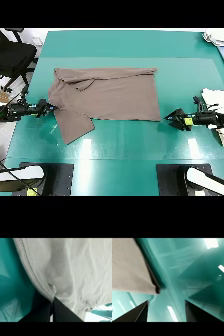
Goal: Fold the shirts.
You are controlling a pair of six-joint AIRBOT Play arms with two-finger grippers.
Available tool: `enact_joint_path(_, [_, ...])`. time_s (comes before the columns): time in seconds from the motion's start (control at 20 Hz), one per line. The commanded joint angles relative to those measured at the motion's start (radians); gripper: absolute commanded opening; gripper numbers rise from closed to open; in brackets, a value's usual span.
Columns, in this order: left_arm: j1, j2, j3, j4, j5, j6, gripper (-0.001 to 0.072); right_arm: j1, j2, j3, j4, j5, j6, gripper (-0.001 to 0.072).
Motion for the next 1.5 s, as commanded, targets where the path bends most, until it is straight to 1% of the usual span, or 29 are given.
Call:
enact_joint_path(0.0, [0.001,0.002,0.001,0.012,-0.044,0.0,0.0375,0.045,-0.006,-0.023,0.053,-0.049,-0.032,0.0506])
enact_joint_path(0.05, [0.001,0.002,0.001,0.011,-0.065,-0.005,0.0701,0.065,-0.013,-0.014,0.052,-0.054,-0.032,0.0507])
enact_joint_path(0.15, [0.001,0.014,0.001,0.032,-0.09,0.0,0.0708,0.1,-0.027,0.006,0.052,-0.054,-0.031,0.0506])
enact_joint_path(0.25, [0.001,0.042,0.001,0.126,-0.08,-0.01,0.0709,0.129,-0.032,0.028,0.053,-0.057,-0.031,0.0506])
enact_joint_path(0.35, [0.001,0.071,0.001,0.255,-0.064,-0.075,0.0709,0.144,-0.032,0.053,0.052,-0.056,-0.03,0.0506])
enact_joint_path(0.4, [0.001,0.087,-0.003,0.292,-0.058,-0.101,0.0708,0.145,-0.032,0.066,0.052,-0.056,-0.028,0.0506])
enact_joint_path(0.45, [0.001,0.108,-0.015,0.297,-0.047,-0.117,0.0708,0.144,-0.032,0.08,0.052,-0.055,-0.028,0.0506])
enact_joint_path(0.65, [-0.006,0.164,-0.125,0.259,-0.019,-0.117,0.0708,0.144,-0.032,0.128,0.053,-0.055,-0.027,0.0506])
enact_joint_path(0.85, [-0.05,0.164,-0.233,0.189,0.076,-0.081,0.0708,0.144,-0.029,0.167,0.052,-0.047,-0.019,0.0506])
enact_joint_path(1.0, [-0.102,0.164,-0.237,0.192,0.122,-0.079,0.0708,0.144,-0.03,0.186,0.053,-0.052,-0.019,0.0506])
enact_joint_path(1.15, [-0.106,0.164,-0.237,0.183,0.129,-0.071,0.0703,0.143,-0.029,0.192,0.052,-0.044,-0.019,0.0506])
enact_joint_path(1.2, [-0.106,0.164,-0.237,0.183,0.124,-0.06,0.0576,0.143,-0.029,0.192,0.053,-0.044,-0.019,0.0505])
enact_joint_path(1.25, [-0.106,0.164,-0.237,0.183,0.114,-0.049,0.0368,0.143,-0.029,0.192,0.052,-0.043,-0.019,0.0505])
enact_joint_path(1.3, [-0.106,0.164,-0.236,0.183,0.103,-0.035,0.027,0.143,-0.029,0.192,0.053,-0.043,-0.019,0.0506])
enact_joint_path(1.4, [-0.106,0.164,-0.236,0.181,0.072,-0.002,0.0021,0.143,-0.029,0.192,0.053,-0.042,-0.018,0.0505])
enact_joint_path(1.45, [-0.106,0.164,-0.235,0.179,0.062,0.0,0.0022,0.143,-0.029,0.192,0.052,-0.038,-0.017,0.0505])
